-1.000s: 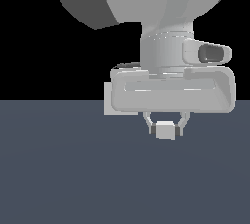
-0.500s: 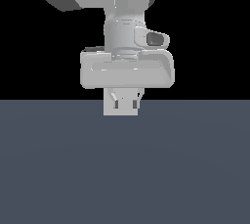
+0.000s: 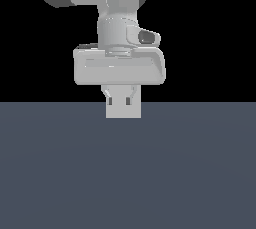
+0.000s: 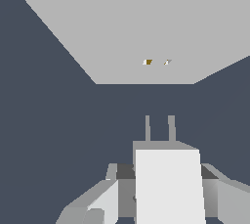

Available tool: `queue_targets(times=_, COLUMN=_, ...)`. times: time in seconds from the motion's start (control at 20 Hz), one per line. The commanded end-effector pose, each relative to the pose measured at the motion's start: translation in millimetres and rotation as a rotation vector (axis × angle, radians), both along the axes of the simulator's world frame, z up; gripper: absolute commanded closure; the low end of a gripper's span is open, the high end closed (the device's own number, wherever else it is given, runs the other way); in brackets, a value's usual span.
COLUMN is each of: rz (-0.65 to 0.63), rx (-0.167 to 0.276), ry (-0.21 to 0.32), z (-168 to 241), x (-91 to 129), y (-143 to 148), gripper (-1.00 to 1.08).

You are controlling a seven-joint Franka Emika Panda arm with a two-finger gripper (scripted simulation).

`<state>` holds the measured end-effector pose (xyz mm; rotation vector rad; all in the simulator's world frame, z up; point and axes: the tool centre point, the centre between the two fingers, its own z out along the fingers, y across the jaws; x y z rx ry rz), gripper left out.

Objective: Plug the charger into the wall socket.

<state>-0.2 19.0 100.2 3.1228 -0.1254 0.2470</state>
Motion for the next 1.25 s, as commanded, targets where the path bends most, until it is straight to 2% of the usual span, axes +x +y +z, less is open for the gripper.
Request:
queue_targets(times=0.0, rz=0.000, rx=0.000, ry=0.000, z=0, x=0, y=0, gripper=1.08)
queue_targets(times=0.35, rz=0.000, rx=0.000, ry=0.000, z=0, x=9, y=-1, gripper=1.08)
queue_targets(times=0.9, rz=0.000, rx=0.000, ry=0.000, z=0, x=44, y=-4, gripper=1.08)
queue_targets(times=1.2, rz=0.000, rx=0.000, ry=0.000, z=0, x=50, y=-4, gripper=1.08)
